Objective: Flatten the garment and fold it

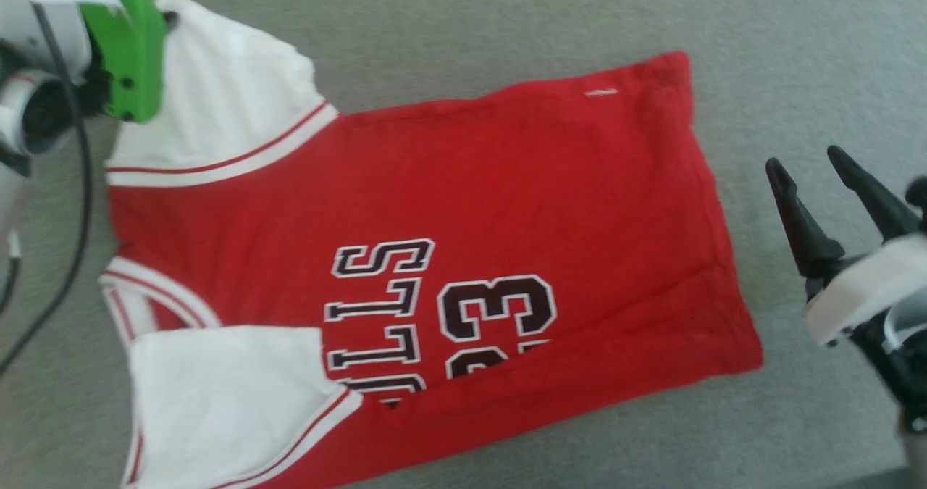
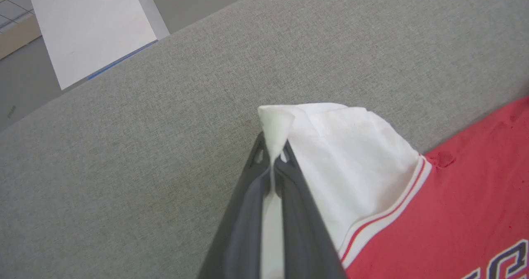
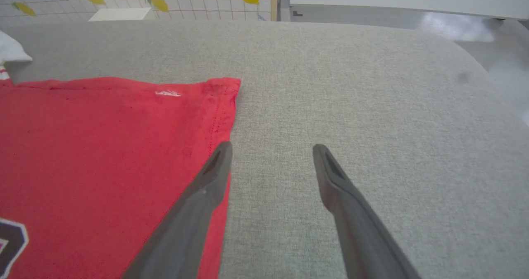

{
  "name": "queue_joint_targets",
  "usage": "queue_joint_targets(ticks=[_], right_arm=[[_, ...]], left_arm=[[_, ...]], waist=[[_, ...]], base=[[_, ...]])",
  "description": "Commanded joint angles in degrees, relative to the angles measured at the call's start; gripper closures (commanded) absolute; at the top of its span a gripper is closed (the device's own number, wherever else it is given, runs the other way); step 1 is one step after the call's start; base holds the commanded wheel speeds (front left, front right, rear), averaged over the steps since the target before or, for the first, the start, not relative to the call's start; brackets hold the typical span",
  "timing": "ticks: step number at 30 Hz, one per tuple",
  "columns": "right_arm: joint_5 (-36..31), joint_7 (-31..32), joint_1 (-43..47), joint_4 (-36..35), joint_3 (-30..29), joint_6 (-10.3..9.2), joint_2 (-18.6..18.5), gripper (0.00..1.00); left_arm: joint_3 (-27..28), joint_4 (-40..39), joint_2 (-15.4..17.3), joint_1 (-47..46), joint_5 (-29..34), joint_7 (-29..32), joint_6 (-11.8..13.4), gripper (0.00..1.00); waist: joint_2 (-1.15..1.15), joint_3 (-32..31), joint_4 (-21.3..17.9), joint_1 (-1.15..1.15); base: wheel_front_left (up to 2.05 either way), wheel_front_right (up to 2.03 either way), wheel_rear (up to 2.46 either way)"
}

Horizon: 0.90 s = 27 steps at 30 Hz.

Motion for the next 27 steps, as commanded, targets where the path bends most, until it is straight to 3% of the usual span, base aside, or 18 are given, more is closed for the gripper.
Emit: queue_joint_targets(ticks=[1, 7, 13, 21, 27], right_arm=[[1.4, 4.0, -2.5, 0.1, 0.9, -0.06, -2.0, 0.0], [7.1, 19.7, -11.6, 1.6, 7.3, -0.06, -12.5, 0.0], [10.6, 29.2, -20.9, 7.2, 16.2, -0.06, -20.6, 0.0], [10.7, 34.0, -30.2, 16.3, 26.8, -0.06, -25.6, 0.0], [10.6, 34.4, -34.0, 21.8, 32.6, -0.06, -27.1, 0.0]], left_arm=[[0.0, -1.0, -0.5, 1.7, 0.9, -1.7, 0.0, 1.0], [0.1, -6.7, -2.3, 6.4, 1.4, -8.0, 2.2, 1.0], [-0.1, -12.0, -2.9, 10.7, 2.5, -12.3, 4.8, 1.0], [-0.8, -17.9, -4.1, 13.4, 3.7, -14.8, 7.2, 1.0], [-1.4, -21.1, -4.7, 14.2, 4.5, -15.4, 8.6, 1.0]], waist=[[0.0, -3.4, 5.0, 0.0], [0.0, -3.4, 9.5, 0.0], [0.0, -2.8, 13.1, 0.0], [0.0, -1.4, 17.1, 0.0], [0.0, 0.2, 19.0, 0.0]], base=[[0.0, 0.0, 0.0], [0.0, 0.0, 0.0], [0.0, 0.0, 0.0], [0.0, 0.0, 0.0], [0.0, 0.0, 0.0]])
